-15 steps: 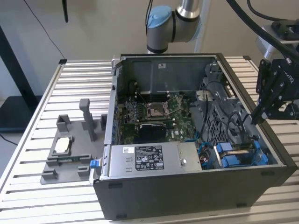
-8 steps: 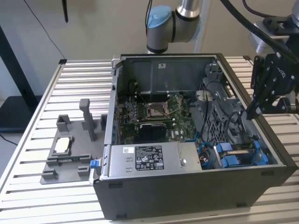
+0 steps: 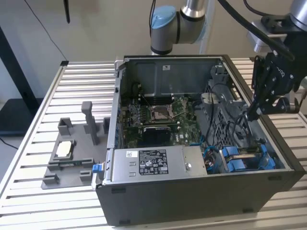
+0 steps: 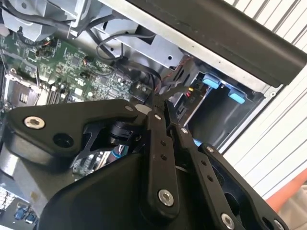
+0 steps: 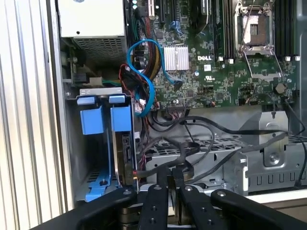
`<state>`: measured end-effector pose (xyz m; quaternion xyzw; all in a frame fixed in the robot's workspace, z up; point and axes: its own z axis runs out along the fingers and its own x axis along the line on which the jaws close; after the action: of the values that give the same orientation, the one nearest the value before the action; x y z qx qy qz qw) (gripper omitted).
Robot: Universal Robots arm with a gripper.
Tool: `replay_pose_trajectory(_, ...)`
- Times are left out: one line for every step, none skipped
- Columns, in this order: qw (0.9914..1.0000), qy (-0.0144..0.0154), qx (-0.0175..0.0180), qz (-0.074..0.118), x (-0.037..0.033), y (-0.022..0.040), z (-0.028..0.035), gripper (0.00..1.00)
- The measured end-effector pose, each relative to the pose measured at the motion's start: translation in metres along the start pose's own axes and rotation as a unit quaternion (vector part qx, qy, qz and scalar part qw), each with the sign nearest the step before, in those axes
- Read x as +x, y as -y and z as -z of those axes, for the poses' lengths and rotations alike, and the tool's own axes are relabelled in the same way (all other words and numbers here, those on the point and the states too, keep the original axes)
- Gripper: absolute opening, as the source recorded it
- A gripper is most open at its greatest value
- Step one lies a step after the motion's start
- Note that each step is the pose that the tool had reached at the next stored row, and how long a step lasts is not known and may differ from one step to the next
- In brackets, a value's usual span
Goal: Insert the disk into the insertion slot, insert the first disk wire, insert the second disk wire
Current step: 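Insert the second disk wire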
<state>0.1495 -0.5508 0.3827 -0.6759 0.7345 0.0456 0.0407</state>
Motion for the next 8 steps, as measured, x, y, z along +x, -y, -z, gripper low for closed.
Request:
replay_pose_trajectory(1.00000,-0.0019,0.0002,0.000,0.0000,-0.0014,0.0001,0.16)
replay_pose_trajectory(0.99999,-0.0042,0.0004,0.000,0.0002,-0.0029,0.0003,0.16)
replay_pose_trajectory(0.99997,-0.0071,0.0006,0.000,0.0002,-0.0042,0.0006,0.16)
replay_pose_trajectory(0.99994,-0.0107,0.0009,0.000,0.0003,-0.0058,0.0008,0.16)
replay_pose_trajectory(0.99991,-0.0136,0.0012,0.000,0.0005,-0.0074,0.0008,0.16)
replay_pose_trajectory(0.99987,-0.0162,0.0014,0.000,0.0006,-0.0096,0.0008,0.16)
replay_pose_trajectory(0.99983,-0.0181,0.0015,0.000,0.0009,-0.0123,0.0008,0.16)
replay_pose_trajectory(0.99981,-0.0193,0.0016,0.000,0.0011,-0.0150,0.0008,0.16)
